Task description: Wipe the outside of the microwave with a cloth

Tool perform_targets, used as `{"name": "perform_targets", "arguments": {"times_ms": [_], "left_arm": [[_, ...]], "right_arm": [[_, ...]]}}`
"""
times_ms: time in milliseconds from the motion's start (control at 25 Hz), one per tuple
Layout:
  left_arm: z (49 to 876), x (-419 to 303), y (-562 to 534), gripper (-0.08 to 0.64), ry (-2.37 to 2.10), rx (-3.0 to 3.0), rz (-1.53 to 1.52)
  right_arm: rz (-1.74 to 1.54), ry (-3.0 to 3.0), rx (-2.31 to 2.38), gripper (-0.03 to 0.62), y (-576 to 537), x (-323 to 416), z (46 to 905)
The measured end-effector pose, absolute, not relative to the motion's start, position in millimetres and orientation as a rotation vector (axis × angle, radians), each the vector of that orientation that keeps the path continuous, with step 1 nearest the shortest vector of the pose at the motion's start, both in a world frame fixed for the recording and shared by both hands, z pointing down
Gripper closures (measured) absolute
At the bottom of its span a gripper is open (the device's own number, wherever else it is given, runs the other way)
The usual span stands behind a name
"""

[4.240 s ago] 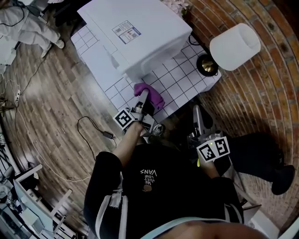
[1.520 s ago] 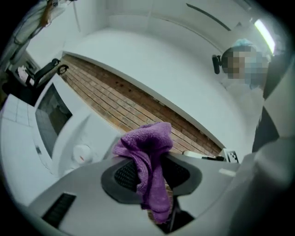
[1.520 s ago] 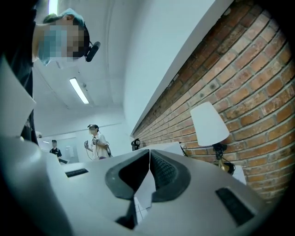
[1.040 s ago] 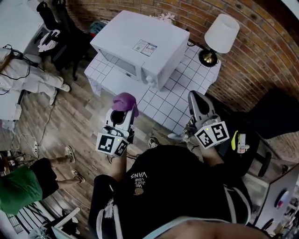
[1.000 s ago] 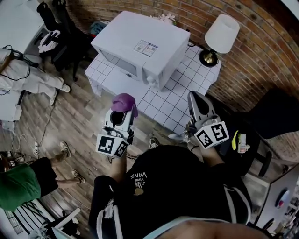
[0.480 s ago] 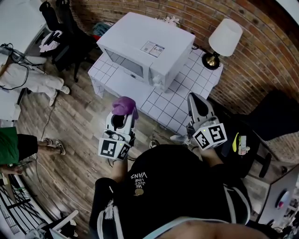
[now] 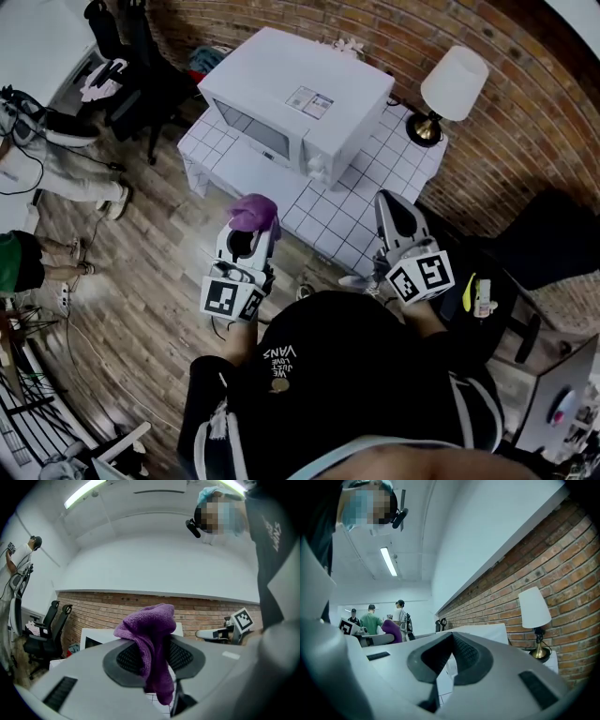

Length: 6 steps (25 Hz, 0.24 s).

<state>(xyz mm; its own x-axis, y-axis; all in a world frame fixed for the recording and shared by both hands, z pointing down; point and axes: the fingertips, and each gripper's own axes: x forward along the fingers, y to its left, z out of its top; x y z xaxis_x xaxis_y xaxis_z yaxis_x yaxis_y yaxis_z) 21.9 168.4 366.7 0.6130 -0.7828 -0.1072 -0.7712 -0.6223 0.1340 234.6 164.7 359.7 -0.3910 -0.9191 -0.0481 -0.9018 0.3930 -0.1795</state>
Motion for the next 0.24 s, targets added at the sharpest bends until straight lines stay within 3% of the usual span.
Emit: {"name": "perform_targets", "arguments": {"times_ms": [240], "left_arm": [[370.2,20.1,167.1,0.430,-1.313,2.738,-0.246]], "right_arm": [[-0.194,2.508,-1.646,0.593,163.3,230.2,362.4]]}}
